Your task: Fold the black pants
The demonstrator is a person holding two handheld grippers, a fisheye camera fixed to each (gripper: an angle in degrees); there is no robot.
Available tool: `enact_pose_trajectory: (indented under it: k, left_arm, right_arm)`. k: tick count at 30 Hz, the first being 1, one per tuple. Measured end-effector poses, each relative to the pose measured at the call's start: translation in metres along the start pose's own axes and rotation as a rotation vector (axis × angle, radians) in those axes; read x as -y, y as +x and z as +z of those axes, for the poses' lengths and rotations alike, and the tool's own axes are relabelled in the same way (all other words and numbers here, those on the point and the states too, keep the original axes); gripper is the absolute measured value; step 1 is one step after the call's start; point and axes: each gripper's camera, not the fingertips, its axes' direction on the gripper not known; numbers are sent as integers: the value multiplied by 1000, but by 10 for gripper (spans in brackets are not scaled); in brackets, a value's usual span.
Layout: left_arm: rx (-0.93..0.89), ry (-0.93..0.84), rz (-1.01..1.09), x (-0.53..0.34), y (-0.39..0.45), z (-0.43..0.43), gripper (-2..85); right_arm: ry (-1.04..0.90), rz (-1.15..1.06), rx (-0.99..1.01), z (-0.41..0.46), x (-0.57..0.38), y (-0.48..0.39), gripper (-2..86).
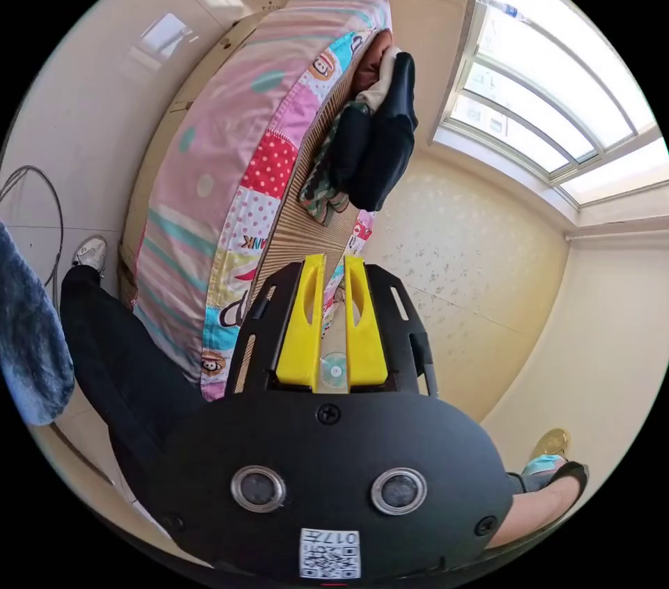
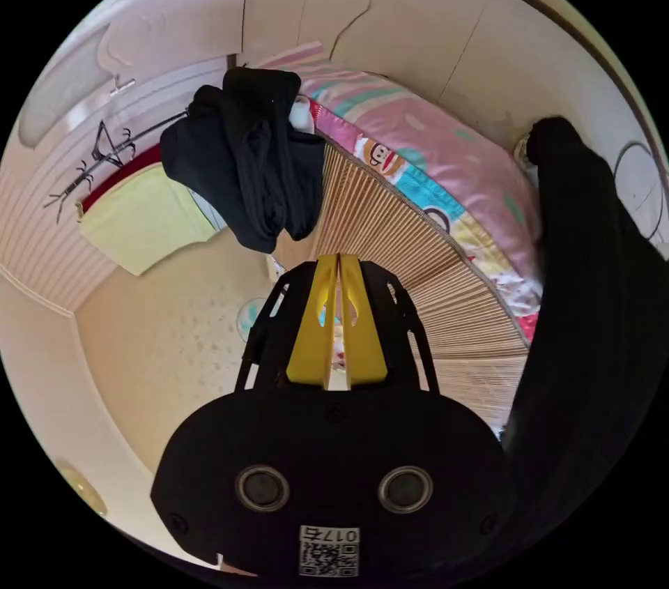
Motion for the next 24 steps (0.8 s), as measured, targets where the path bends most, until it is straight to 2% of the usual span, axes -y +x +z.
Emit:
enact_pose_trajectory:
  k: [4, 9, 15, 24]
  left_arm:
    - [-38, -62, -14, -28, 6, 35, 52]
    - [33, -106, -56, -82, 7, 49, 51]
    - [46, -47, -90, -145, 15, 36, 51]
    - [42, 13, -12, -220, 66, 24, 51]
  right_arm:
    - [52, -36, 106, -32, 30, -26, 4]
    - [25, -60, 236, -52, 76, -70, 2]
    - [-45, -130, 287, -44, 118, -123, 2]
    - [-113, -248, 338, -11, 165, -194, 3]
